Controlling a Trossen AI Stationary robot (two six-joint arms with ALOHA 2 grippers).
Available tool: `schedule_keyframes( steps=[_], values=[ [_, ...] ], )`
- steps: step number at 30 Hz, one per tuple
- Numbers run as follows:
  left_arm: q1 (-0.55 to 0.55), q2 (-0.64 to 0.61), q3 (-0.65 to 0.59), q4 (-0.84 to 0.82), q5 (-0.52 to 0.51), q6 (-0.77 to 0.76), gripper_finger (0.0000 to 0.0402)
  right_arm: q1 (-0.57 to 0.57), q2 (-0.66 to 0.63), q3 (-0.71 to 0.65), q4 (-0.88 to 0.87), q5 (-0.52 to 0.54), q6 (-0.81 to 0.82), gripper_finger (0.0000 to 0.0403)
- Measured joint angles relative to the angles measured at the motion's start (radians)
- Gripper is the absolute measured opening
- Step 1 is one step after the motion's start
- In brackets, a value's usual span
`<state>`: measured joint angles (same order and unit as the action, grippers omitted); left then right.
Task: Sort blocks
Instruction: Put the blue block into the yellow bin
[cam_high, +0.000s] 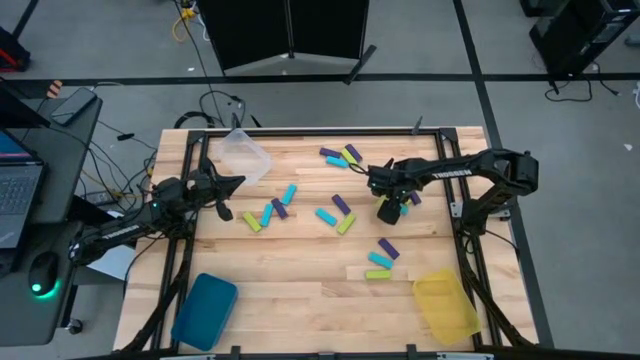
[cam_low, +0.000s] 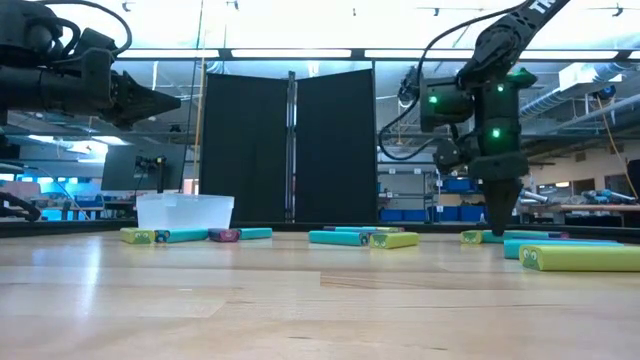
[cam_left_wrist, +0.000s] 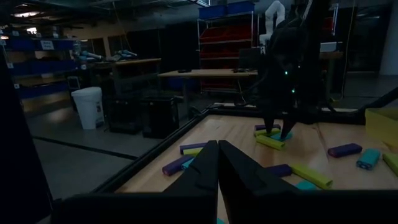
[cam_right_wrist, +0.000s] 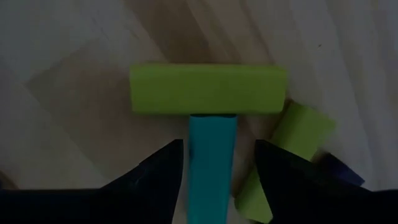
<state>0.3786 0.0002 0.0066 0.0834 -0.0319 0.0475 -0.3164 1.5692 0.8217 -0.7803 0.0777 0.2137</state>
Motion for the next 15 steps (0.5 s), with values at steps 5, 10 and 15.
schedule_keyframes(
  steps=[5,10,15],
  values=[
    [0.0,0.0,0.0,0.0,0.0,0.0,0.0017,0.0,0.0,-0.032,0.03,0.0,-0.001,0.0209],
    [0.0,0.0,0.0,0.0,0.0,0.0,0.0017,-0.002,-0.005,-0.059,0.064,-0.015,0.0,0.0209],
    [0.0,0.0,0.0,0.0,0.0,0.0,0.0017,-0.003,-0.005,-0.074,0.079,-0.023,0.004,0.0204]
  ],
)
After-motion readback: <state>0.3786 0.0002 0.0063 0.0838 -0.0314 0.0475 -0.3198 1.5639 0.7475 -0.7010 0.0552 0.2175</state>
